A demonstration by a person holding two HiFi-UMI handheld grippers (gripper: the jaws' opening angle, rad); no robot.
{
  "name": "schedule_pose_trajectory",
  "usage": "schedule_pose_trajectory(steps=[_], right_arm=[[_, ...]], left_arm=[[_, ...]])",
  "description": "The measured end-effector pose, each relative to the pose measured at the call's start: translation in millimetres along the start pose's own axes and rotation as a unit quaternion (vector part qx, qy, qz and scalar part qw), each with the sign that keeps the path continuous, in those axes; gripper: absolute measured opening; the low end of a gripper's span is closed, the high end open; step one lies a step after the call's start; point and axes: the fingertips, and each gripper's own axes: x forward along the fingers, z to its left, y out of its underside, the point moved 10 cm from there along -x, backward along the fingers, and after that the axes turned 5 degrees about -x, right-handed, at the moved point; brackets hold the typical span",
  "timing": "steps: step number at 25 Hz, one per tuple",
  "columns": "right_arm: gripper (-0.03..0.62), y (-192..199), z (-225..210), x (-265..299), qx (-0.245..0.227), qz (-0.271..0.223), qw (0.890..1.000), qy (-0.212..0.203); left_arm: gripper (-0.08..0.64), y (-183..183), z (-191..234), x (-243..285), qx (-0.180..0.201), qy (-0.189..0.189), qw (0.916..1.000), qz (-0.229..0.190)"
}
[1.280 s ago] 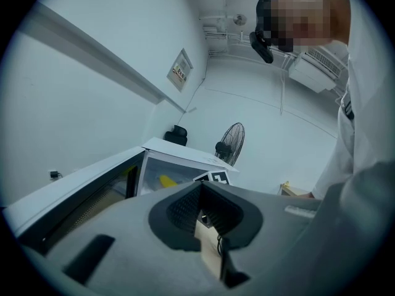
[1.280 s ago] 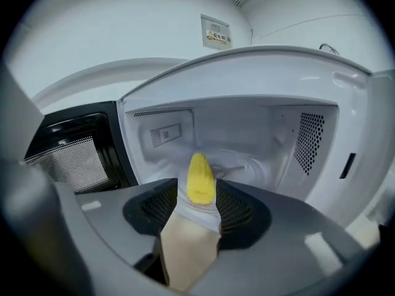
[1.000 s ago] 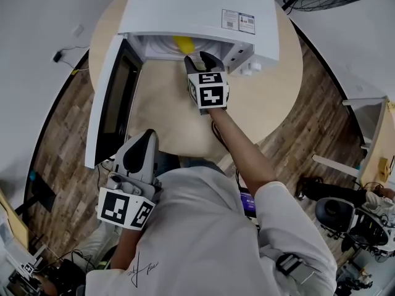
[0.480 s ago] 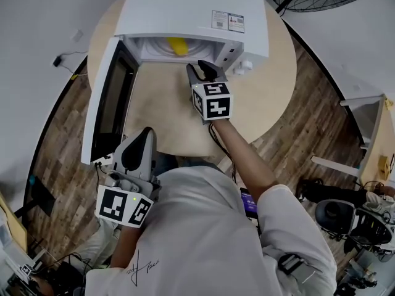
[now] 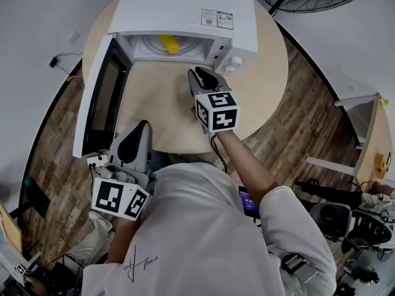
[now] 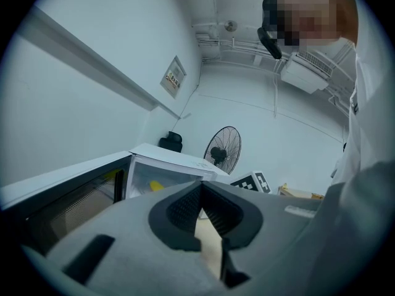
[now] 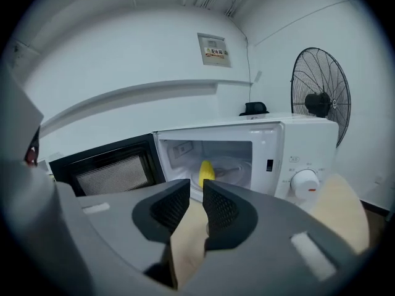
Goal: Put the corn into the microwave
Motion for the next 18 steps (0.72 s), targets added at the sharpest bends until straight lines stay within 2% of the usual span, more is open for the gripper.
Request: schedule_pose_trajectory(steps=[4, 8, 18], right_arm=[[0.070, 0.3, 1.1, -18.2, 0.006, -0.005, 1.000, -0.011], [0.025, 2.9, 2.0, -34.9, 0.008, -0.005, 1.000, -0.021], [0.014, 8.7, -4.0, -69.9, 0.021, -0.005, 0.999, -0.032]], left_arm=[[-0.011, 6.4, 1.1, -2.9, 0.000, -0.015, 0.9999, 0.002], [-0.011, 11.7, -0.2, -7.5, 0.000, -0.027, 0.9996, 0.002], [-0.011, 20.9, -3.1, -7.7, 0.001, -0.048, 0.9988, 0.008]])
